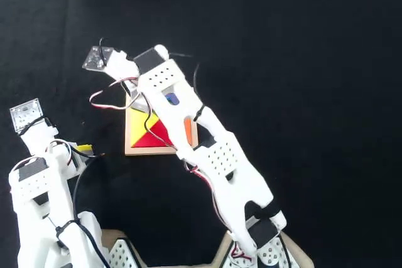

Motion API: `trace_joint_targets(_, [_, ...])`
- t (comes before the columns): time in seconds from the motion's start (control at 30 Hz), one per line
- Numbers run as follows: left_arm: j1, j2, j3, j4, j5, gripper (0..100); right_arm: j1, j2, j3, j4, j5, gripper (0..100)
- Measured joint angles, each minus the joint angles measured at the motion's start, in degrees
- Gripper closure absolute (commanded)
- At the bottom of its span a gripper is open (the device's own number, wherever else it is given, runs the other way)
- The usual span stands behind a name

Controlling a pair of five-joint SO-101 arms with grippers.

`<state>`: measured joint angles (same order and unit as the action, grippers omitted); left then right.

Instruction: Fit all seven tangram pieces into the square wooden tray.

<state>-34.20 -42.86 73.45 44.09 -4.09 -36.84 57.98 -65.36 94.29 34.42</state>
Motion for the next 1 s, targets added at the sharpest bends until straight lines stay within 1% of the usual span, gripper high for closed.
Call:
trace_joint_targets(0.07, [0.0, 0.0, 0.0, 0.0, 0.0, 68, 0.2, 0.0, -4.5, 4.1, 0.0, 98.8])
trace_joint_targets(0.2, [0.0, 0.0, 0.0, 0.0, 0.0, 68, 4.4, 0.0, -5.7, 4.8, 0.0, 98.8])
trace_joint_targets(0.27, [0.0, 0.0, 0.0, 0.0, 0.0, 68, 6.4, -0.1, -3.3, 4.8, 0.7, 98.8])
trace_joint_targets(0.4, [0.0, 0.0, 0.0, 0.0, 0.0, 68, 8.2, 0.0, 3.7, 4.8, 1.9, 98.8])
trace_joint_targets(0.57, [0.0, 0.0, 0.0, 0.0, 0.0, 68, 9.4, 0.9, 4.7, 2.7, 1.9, 98.8])
trace_joint_targets(0.77, [0.0, 0.0, 0.0, 0.0, 0.0, 68, 9.6, 2.1, 4.7, -1.2, 1.9, 98.8])
trace_joint_targets(1.0, [0.0, 0.0, 0.0, 0.0, 0.0, 68, 5.1, 2.1, 4.7, -1.7, 1.9, 98.8])
